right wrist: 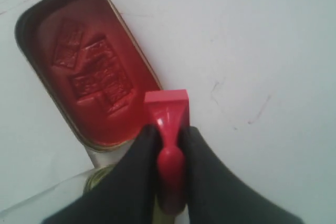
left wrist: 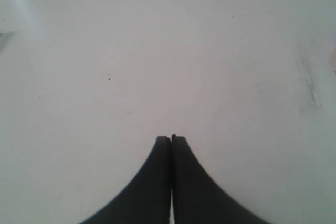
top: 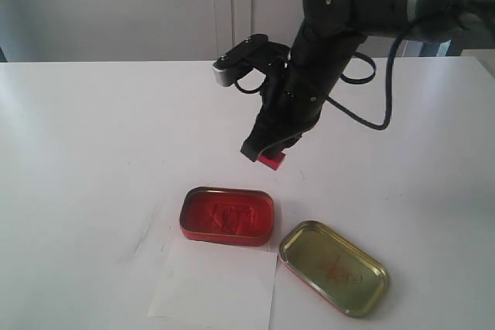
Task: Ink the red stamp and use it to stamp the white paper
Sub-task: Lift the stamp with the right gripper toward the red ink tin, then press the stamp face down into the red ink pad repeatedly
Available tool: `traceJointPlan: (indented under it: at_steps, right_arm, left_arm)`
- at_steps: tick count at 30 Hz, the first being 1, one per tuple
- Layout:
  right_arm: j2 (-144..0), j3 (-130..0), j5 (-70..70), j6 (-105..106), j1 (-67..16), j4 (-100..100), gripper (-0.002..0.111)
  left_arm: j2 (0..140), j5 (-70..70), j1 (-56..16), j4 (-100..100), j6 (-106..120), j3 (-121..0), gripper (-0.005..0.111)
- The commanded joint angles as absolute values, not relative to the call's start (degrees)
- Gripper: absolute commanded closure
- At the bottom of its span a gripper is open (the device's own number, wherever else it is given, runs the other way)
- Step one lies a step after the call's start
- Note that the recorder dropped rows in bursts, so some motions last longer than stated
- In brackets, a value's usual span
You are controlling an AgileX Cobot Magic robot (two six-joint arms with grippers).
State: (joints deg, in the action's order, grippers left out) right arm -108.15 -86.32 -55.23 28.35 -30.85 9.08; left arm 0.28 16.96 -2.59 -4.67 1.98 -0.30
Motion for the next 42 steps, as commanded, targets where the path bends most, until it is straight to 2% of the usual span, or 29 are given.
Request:
traceJointPlan:
  at_steps: [1,22,42]
  right_arm:
    - [-110.6,-89.6,-56.0,28.0,-33.2,9.4,0.108]
    - [-121.6,-99.5,-62.8,21.2,-39.9,9.1,0.108]
    - [-123.8,-99.5,-62.0,4.6,-41.1,7.3,0.108]
  left_arm:
    - [0.0,16.7,-2.5,-4.9,1.9,0.0,0.107]
    - [0.0,16.7,-2.5,-4.9,1.9,0.0,0.107]
    - [0.0,16.7,-2.5,-4.9,1.9,0.0,0.107]
